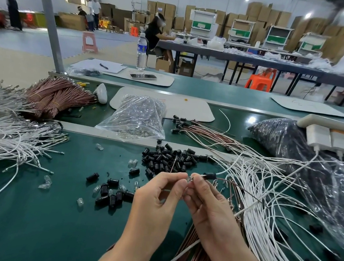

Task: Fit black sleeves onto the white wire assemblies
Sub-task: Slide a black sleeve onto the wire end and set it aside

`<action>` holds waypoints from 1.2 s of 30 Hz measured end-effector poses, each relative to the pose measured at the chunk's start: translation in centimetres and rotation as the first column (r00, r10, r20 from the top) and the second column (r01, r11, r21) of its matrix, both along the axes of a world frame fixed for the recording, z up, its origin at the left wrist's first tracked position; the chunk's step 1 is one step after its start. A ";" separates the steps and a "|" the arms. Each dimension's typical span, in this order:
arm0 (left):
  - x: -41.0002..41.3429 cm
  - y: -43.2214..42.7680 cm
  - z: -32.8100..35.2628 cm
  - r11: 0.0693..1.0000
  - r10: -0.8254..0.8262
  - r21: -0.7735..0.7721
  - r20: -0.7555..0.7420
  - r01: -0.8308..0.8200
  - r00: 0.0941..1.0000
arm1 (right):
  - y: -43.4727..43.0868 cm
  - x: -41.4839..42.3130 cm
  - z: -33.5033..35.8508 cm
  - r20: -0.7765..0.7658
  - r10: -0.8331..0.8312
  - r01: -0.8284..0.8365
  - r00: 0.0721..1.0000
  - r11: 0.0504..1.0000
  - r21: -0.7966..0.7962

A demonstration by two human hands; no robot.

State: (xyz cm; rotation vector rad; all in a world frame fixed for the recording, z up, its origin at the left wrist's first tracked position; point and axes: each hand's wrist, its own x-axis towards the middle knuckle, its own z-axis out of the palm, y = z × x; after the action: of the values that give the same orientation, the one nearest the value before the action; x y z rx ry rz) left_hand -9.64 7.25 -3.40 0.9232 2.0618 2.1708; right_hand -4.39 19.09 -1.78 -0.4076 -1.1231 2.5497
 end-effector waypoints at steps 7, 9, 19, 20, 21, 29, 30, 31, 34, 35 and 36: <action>-0.2 -0.1 -0.2 1.000 0.015 -0.007 -0.010 -0.015 1.000 | 0.2 -0.1 -0.3 -0.007 0.008 -0.007 1.000 1.000 0.026; -0.3 -0.2 -0.1 1.000 0.020 -0.004 -0.017 -0.020 1.000 | 0.2 -0.1 -0.4 -0.002 -0.003 0.004 1.000 0.999 0.053; -0.1 -0.1 0.1 0.997 -0.020 0.075 0.054 0.016 0.998 | -0.4 -0.1 -0.2 -0.010 -0.040 0.041 0.999 0.994 0.104; -0.2 -0.2 0.1 0.997 -0.020 0.078 0.051 0.016 0.999 | -0.6 -0.1 -0.2 -0.008 -0.038 0.039 0.999 0.993 0.112; -0.2 -0.1 0.1 0.997 -0.017 0.082 0.049 0.012 0.999 | -0.7 -0.1 -0.2 -0.008 -0.036 0.037 0.999 0.993 0.112; -0.7 0.1 0.0 0.991 0.039 -0.107 -0.299 -0.075 0.954 | 0.0 -0.1 -0.1 -0.013 0.004 -0.004 1.000 1.000 -0.006; -0.8 0.0 -0.1 0.986 0.046 -0.132 -0.364 -0.101 0.930 | 0.0 -0.1 -0.2 -0.011 0.012 -0.012 1.000 1.000 -0.016; -0.8 -0.1 -0.1 0.982 0.055 -0.145 -0.411 -0.125 0.910 | -0.1 -0.1 -0.3 -0.007 0.018 -0.019 1.000 0.999 -0.027; -1.1 -0.3 -0.2 0.972 0.094 -0.145 -0.483 -0.186 0.871 | -0.3 -0.3 -0.5 0.007 0.041 -0.041 0.999 0.998 -0.041; -1.1 -0.3 -0.1 0.970 0.098 -0.147 -0.495 -0.194 0.863 | -0.3 -0.3 -0.5 0.013 0.049 -0.049 0.999 0.998 -0.038; -1.1 -0.4 0.0 0.969 0.096 -0.151 -0.500 -0.196 0.860 | -0.3 -0.3 -0.6 0.016 0.057 -0.056 0.998 0.998 -0.034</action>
State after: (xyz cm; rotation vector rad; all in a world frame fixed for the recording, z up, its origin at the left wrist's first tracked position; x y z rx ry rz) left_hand -10.71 6.86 -3.42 1.4575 2.5888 1.8798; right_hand -4.66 18.76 -2.34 -0.4123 -1.1143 2.6222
